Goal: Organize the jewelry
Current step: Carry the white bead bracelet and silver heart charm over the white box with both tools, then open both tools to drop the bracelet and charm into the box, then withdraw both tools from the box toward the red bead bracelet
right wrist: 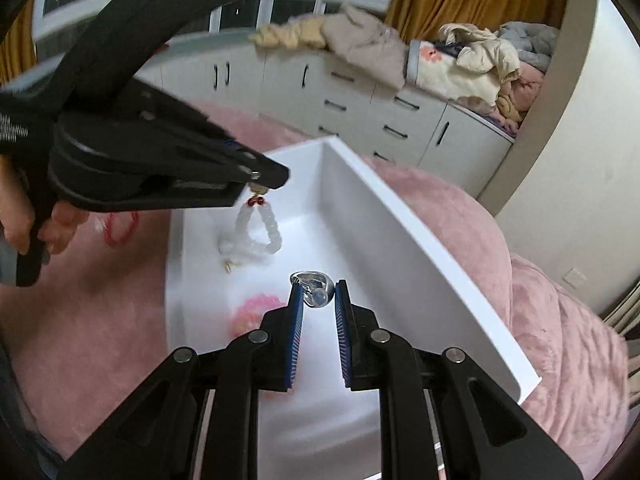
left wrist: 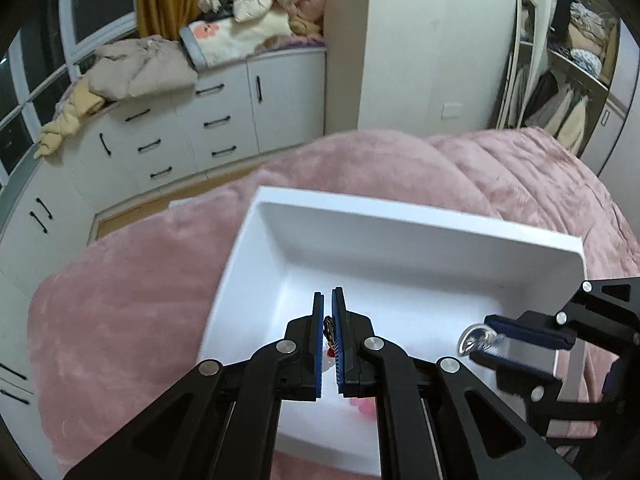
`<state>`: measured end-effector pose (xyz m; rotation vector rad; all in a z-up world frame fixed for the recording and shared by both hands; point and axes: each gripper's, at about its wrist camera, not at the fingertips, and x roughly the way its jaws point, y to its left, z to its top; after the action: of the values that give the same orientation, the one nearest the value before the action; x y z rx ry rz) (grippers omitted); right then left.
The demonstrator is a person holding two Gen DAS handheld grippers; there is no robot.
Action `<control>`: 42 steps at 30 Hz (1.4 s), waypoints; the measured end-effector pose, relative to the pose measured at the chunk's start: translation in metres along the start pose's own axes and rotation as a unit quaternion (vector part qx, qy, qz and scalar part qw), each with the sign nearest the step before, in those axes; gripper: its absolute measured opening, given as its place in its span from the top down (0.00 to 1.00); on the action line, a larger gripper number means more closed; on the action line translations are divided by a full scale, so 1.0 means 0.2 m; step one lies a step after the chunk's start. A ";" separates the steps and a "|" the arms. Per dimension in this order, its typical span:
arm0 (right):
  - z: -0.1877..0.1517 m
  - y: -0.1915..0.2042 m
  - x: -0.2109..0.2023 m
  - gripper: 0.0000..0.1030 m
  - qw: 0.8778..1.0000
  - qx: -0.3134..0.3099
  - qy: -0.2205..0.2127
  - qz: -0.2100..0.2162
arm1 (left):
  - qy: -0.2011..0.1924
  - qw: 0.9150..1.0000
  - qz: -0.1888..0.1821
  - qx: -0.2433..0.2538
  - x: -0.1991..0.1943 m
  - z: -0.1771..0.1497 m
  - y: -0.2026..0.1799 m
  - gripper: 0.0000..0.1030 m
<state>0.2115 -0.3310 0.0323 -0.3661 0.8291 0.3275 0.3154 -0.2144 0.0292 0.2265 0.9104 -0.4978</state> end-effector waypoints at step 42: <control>0.06 0.09 -0.16 0.11 0.994 -0.016 -0.099 -0.049 | -0.106 0.993 0.050 0.000 -0.39 -0.10 0.16 0.10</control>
<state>0.1920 -0.3133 0.0600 -0.3955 0.6104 0.2817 0.2771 -0.1547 0.0785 0.2143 0.6881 -0.4195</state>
